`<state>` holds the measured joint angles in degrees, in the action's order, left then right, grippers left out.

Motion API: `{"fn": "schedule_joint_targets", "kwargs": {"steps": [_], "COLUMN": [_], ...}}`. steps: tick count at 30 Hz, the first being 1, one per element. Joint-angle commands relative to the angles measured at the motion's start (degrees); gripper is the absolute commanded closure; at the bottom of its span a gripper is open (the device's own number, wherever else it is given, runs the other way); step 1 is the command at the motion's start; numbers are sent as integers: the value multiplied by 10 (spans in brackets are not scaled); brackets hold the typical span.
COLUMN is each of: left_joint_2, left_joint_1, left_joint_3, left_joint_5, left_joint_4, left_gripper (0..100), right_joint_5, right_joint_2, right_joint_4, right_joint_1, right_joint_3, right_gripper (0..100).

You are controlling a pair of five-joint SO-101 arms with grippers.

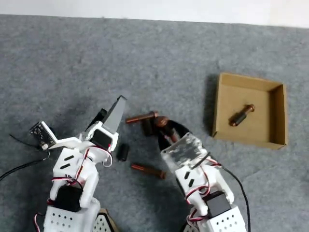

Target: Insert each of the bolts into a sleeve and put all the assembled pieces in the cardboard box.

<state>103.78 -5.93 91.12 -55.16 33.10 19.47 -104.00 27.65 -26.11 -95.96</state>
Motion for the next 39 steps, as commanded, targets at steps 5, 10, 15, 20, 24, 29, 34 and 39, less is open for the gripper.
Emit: {"fn": "schedule_joint_targets", "kwargs": {"steps": [5,10,15,20,24,29,34,39], "left_joint_2": [9,9,9,9,9,9,9,9], "left_joint_1": [0,0,0,0,1,1,0,-2], "left_joint_3": [-7,5,9,24,39,52,52,52], "left_joint_5": [32,32,33,33,33,43,57,58], "left_joint_4": [-3,-4,-4,-4,-33,-58,-58,-58], "left_gripper": [706,706,706,706,706,706,706,706], "right_joint_5": [-71,-120,-166,-190,-192,-194,-258,-303], "right_joint_2": [-7,-6,-6,14,126,353,575,752], "right_joint_4": [-87,-147,-189,-201,-200,-224,-296,-319], "right_joint_1": [131,211,302,328,331,333,377,415], "right_joint_3": [-77,-77,-77,-61,15,153,251,333], "right_gripper": [994,994,994,994,994,993,993,993]}}
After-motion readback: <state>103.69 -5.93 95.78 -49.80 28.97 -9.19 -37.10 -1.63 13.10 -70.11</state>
